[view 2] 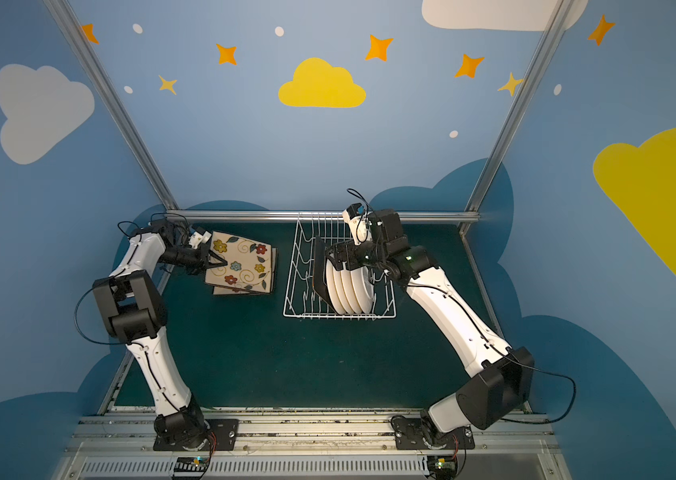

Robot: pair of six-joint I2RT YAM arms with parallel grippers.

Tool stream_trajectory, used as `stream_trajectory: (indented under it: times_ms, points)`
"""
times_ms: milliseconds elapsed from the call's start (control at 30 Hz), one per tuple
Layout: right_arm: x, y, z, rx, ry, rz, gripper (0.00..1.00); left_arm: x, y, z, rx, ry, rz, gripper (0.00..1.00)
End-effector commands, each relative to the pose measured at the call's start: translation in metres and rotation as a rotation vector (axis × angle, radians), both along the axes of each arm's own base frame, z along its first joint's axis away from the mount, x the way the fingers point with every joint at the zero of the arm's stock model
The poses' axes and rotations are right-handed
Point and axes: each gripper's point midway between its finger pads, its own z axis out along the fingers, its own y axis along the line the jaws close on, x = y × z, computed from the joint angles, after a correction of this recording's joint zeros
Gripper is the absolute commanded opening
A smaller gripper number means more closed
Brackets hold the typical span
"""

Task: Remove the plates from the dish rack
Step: 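Lower the flower plate onto the flower plate on the table with the left gripper, then open the left gripper and lift it off the stacked flower plates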

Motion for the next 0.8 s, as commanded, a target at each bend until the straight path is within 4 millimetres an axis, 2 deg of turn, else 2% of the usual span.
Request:
stream_trajectory:
  times_ms: [0,233,767]
  points:
    - [-0.005,-0.001,0.003,-0.007,-0.001,0.006,0.9,0.016,-0.009,0.051,-0.133,-0.165,-0.039,0.03]
    - [-0.006,-0.001,0.002,-0.012,0.008,0.006,0.9,0.027,0.0,0.044,-0.166,-0.176,-0.041,0.03]
    - [-0.005,-0.001,-0.001,-0.028,0.017,0.004,0.9,0.033,0.0,0.014,-0.212,-0.115,-0.055,0.03]
